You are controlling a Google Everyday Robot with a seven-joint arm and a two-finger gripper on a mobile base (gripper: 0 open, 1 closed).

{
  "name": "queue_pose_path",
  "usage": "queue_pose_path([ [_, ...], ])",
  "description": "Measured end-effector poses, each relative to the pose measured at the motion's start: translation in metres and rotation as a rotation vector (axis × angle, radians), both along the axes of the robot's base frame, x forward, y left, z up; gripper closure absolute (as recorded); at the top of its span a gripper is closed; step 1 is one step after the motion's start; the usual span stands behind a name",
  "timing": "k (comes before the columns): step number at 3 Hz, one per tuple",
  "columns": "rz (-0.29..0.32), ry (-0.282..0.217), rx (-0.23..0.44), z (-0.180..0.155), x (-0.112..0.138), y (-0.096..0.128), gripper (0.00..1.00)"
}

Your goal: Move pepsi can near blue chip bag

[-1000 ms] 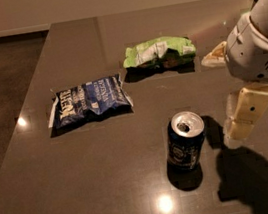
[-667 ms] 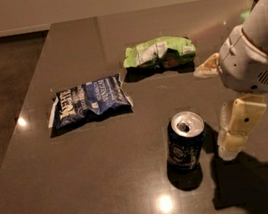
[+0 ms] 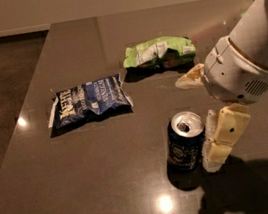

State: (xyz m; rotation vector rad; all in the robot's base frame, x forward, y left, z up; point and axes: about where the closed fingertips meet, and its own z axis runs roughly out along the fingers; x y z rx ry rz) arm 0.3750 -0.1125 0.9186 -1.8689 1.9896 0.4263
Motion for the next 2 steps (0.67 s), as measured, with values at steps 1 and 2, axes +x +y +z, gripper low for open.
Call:
queue_pose_path([
  [1, 0.021, 0.017, 0.039, 0.0008, -0.0066, 0.0094, 0.18],
  [2, 0.041, 0.035, 0.062, 0.0005, -0.0148, 0.0168, 0.41],
])
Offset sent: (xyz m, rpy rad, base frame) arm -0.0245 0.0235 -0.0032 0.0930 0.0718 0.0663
